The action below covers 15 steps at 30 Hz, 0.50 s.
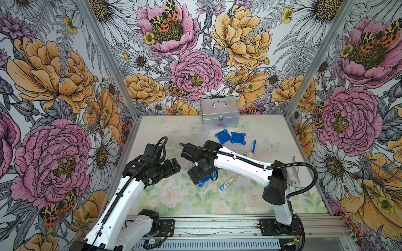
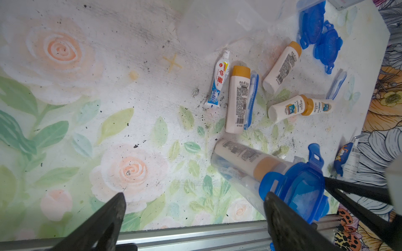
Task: Pack away toiletry kits
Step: Close the lid on the container.
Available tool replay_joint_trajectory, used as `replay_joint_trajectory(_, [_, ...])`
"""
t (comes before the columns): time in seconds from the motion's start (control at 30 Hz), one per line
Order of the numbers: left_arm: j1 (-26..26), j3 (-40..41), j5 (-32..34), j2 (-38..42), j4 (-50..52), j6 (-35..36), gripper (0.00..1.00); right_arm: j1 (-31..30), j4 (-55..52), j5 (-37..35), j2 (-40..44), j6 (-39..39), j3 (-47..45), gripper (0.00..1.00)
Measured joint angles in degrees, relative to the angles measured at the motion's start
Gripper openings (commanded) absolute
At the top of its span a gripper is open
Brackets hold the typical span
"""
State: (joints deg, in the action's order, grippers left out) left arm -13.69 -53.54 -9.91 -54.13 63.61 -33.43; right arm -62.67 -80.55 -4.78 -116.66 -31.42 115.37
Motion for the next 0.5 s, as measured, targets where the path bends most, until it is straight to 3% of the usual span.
replay_joint_trajectory(0.33, [-0.37, -0.11, -0.17, -1.27, 0.02, 1.42, 0.98, 0.11, -0.04, 0.02, 0.00, -0.07, 3.67, 0.99])
replay_joint_trajectory(0.5, [-5.51, -3.26, 0.46, -3.85, 0.04, 2.91, 0.99, 1.42, 0.02, 0.07, 1.44, -1.84, 3.19, 0.98])
